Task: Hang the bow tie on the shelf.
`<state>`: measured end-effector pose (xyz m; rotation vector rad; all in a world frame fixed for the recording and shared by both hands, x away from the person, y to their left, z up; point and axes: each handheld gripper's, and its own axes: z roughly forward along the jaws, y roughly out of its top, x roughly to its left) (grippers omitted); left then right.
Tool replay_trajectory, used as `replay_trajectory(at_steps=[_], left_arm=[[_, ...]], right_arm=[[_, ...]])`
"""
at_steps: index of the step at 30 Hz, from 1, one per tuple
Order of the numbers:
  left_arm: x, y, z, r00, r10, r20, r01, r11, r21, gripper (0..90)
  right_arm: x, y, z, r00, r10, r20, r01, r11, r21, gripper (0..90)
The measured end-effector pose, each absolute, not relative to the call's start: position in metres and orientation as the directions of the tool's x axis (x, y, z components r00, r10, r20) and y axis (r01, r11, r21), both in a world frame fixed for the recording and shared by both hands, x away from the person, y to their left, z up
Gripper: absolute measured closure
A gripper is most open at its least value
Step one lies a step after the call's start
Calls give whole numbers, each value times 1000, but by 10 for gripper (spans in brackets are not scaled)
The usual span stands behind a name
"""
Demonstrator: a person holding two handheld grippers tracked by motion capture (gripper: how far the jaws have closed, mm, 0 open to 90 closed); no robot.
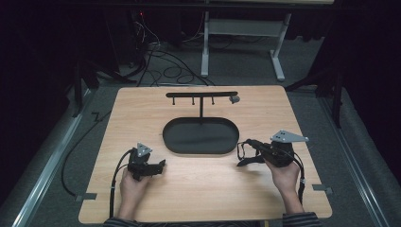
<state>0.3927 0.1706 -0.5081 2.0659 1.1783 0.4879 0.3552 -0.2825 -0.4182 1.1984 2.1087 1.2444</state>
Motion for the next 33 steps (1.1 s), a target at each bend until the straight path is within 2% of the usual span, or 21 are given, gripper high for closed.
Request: replay_trajectory(at_steps=[19, 33], left_arm=[[393, 170, -508, 513, 858, -21, 594, -337, 731, 164], [393, 170, -508, 515, 857, -19, 593, -340, 730, 163]], right_arm=[[368, -266, -381, -590, 807, 13, 398, 277, 874, 900], [385, -249, -363, -618, 786, 6, 369, 283, 885, 900]])
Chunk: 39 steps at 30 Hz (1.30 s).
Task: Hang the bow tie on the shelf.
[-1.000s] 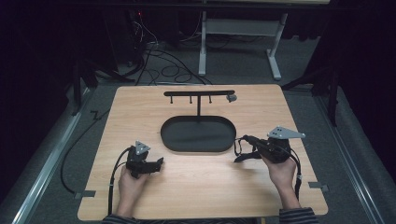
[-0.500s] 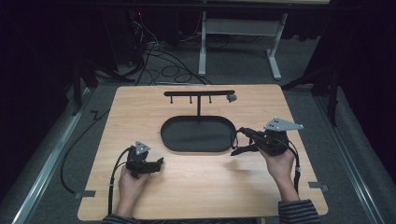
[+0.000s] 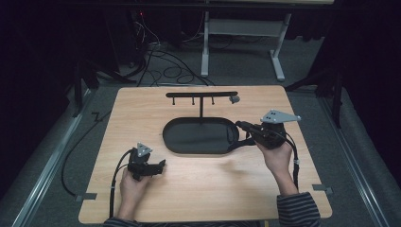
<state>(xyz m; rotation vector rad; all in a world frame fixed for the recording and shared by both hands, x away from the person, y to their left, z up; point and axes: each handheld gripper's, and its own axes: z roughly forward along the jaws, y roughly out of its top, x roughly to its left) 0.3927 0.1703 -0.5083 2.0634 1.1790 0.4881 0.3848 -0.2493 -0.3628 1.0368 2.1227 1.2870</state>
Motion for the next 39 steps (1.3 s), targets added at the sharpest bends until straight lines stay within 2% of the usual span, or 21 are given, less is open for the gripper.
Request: replay_trajectory(at_steps=[39], left_arm=[[393, 170, -508, 515, 857, -18, 593, -341, 729, 163]], right_arm=[[423, -247, -327, -588, 809, 11, 340, 235, 911, 900]])
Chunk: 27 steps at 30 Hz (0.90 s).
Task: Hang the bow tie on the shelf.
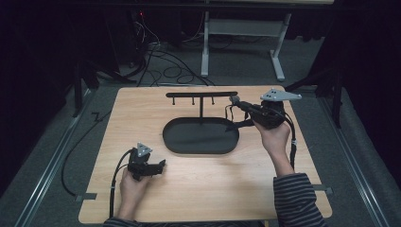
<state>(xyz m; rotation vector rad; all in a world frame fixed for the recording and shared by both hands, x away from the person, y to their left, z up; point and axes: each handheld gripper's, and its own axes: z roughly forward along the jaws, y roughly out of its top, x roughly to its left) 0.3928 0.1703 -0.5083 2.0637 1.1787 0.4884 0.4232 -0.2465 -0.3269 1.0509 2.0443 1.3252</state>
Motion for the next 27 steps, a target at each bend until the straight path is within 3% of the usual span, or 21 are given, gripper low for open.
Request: replay_trajectory(at_steps=[27], left_arm=[[393, 170, -508, 515, 857, -18, 593, -340, 730, 163]], right_arm=[[456, -238, -331, -533, 846, 14, 377, 223, 899, 900]])
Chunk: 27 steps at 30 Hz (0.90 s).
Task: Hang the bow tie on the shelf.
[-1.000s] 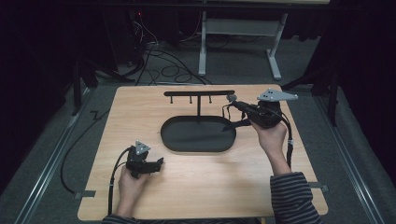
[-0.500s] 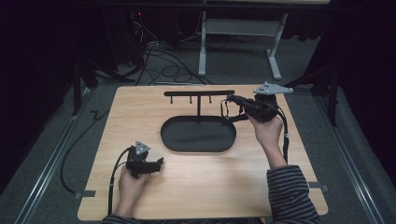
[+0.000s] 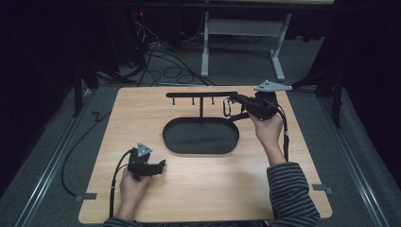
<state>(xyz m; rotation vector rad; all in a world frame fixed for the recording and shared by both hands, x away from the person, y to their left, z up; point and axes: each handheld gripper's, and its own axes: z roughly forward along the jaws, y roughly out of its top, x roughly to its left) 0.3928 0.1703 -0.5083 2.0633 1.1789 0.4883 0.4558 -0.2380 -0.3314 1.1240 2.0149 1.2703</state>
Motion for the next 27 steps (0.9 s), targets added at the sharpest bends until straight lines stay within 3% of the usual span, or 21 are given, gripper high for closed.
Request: replay_trajectory(at_steps=[27], left_arm=[[393, 170, -508, 515, 857, -18, 593, -341, 730, 162]], right_arm=[[469, -239, -343, -488, 873, 18, 423, 218, 880, 880]])
